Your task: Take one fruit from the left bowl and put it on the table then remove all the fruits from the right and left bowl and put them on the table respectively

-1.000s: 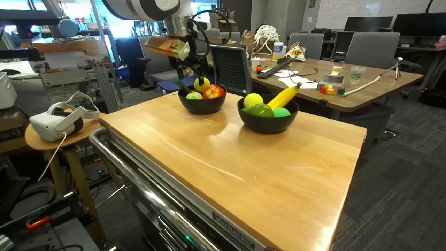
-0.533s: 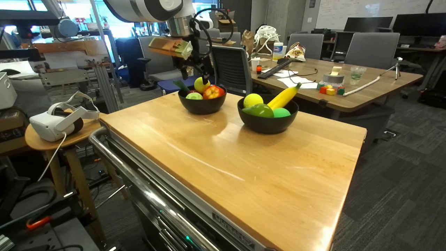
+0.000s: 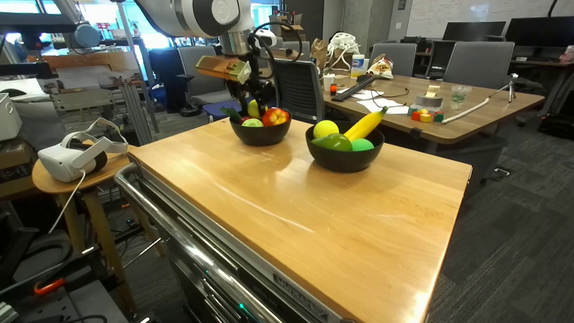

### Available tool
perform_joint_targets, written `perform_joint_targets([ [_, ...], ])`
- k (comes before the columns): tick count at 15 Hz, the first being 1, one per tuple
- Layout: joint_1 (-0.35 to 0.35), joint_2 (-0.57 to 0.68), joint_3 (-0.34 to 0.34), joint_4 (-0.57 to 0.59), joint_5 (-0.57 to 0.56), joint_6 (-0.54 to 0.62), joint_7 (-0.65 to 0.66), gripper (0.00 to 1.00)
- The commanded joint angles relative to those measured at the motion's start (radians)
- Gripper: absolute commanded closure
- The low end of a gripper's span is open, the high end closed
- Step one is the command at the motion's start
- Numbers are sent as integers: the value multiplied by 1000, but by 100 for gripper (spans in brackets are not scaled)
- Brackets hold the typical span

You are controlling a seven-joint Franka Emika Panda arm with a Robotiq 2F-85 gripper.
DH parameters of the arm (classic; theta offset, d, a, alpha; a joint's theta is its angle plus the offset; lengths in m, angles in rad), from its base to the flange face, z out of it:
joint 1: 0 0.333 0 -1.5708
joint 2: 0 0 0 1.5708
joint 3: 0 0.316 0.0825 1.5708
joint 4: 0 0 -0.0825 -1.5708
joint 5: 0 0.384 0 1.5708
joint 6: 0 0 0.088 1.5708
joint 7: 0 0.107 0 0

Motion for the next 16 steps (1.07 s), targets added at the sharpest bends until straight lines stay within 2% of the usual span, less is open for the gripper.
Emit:
perform_joint_targets([
  [1, 22, 25, -20, 47, -18, -14, 27, 66],
  [2, 23, 23, -21, 47, -21, -12, 31, 73],
  [6, 22, -18, -21, 27, -20, -24, 34, 81],
  [8, 22, -87, -16, 11, -36, -142, 4, 83],
  [13, 21, -336, -33, -100, -175, -388, 81, 83],
  [15, 3, -415, -36, -163, -189, -436, 129, 83],
  [16, -9, -435, -42, -210, -191, -410, 165, 83],
])
